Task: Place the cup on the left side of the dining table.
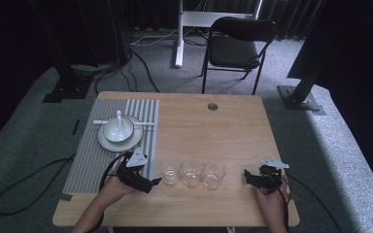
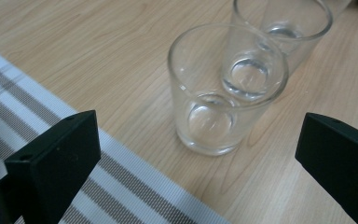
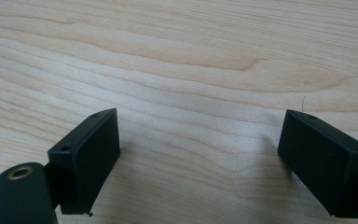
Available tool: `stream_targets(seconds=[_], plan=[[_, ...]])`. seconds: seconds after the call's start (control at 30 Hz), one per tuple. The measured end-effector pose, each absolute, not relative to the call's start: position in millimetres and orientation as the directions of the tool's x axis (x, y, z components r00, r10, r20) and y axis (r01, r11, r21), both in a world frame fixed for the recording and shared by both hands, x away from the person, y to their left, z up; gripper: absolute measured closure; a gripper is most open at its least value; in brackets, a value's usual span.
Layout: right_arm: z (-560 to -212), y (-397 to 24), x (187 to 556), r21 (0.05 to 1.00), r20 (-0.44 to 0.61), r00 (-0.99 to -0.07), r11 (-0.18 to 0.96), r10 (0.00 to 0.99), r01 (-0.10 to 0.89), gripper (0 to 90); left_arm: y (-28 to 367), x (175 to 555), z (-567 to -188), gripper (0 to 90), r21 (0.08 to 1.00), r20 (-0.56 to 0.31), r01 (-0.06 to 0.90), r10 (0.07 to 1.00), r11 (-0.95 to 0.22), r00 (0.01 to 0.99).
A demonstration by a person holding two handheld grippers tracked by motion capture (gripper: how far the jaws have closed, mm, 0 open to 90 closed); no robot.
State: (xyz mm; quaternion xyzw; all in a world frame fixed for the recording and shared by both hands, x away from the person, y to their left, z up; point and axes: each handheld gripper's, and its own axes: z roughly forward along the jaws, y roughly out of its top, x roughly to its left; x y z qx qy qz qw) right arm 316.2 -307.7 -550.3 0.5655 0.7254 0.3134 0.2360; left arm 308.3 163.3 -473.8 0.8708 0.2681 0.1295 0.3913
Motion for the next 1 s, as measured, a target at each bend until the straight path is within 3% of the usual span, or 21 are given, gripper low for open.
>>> stream_targets(seconds=[1.0], plan=[[-550.4,-307.7,316.2,0.723,0.012,-0.25,0.164,0.968,0.671,12.3,118.4,320.0,-467.6,0.4,0.738,0.026,0.316,0.494,-0.596,0.869]])
